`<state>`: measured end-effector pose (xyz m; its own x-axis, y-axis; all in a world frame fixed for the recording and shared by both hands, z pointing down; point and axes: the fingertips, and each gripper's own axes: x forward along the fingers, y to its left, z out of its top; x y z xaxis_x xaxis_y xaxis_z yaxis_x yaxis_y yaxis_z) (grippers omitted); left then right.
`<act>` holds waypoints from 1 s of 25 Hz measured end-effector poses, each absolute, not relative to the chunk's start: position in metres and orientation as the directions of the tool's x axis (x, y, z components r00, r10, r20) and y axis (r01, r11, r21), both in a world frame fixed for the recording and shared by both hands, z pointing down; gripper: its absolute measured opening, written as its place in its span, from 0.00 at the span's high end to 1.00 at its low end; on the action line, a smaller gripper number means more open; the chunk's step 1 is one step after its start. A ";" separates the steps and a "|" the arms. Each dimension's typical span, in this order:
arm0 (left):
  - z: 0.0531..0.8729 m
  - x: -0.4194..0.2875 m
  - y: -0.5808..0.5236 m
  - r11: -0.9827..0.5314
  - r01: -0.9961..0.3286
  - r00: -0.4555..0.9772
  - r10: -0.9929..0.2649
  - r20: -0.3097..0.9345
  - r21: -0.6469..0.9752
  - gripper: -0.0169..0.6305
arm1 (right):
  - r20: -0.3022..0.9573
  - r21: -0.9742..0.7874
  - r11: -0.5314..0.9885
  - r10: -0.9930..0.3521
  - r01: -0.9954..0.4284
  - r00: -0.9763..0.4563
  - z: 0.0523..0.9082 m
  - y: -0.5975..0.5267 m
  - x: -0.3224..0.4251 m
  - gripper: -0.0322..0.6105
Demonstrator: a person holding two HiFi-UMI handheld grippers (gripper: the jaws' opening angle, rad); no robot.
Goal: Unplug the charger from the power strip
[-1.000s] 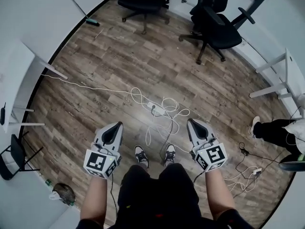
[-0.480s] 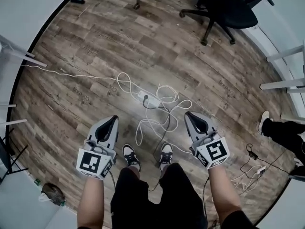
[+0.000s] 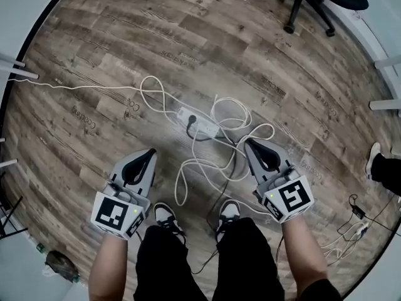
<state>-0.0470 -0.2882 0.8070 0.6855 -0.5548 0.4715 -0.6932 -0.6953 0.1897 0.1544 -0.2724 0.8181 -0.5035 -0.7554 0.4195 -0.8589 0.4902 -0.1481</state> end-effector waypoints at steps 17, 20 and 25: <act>1.061 0.007 -0.326 -0.802 -0.534 0.795 -0.368 0.483 0.268 0.94 | 0.549 -0.194 0.602 -0.588 -0.775 -0.594 1.092 -0.294 0.121 0.83; 1.088 0.018 -0.333 -0.805 -0.520 0.799 -0.340 0.496 0.285 0.94 | 0.595 -0.181 0.630 -0.541 -0.755 -0.594 1.124 -0.298 0.114 0.73; 1.134 0.034 -0.347 -0.810 -0.506 0.782 -0.288 0.552 0.295 0.95 | 0.680 -0.126 0.683 -0.468 -0.720 -0.564 1.168 -0.306 0.106 0.66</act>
<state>0.0338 -0.3469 1.1340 0.7823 -0.2877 0.5524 -0.5063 -0.8103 0.2950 0.1058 -0.3058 1.1681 -0.5637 -0.4684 0.6803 -0.7197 0.6827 -0.1263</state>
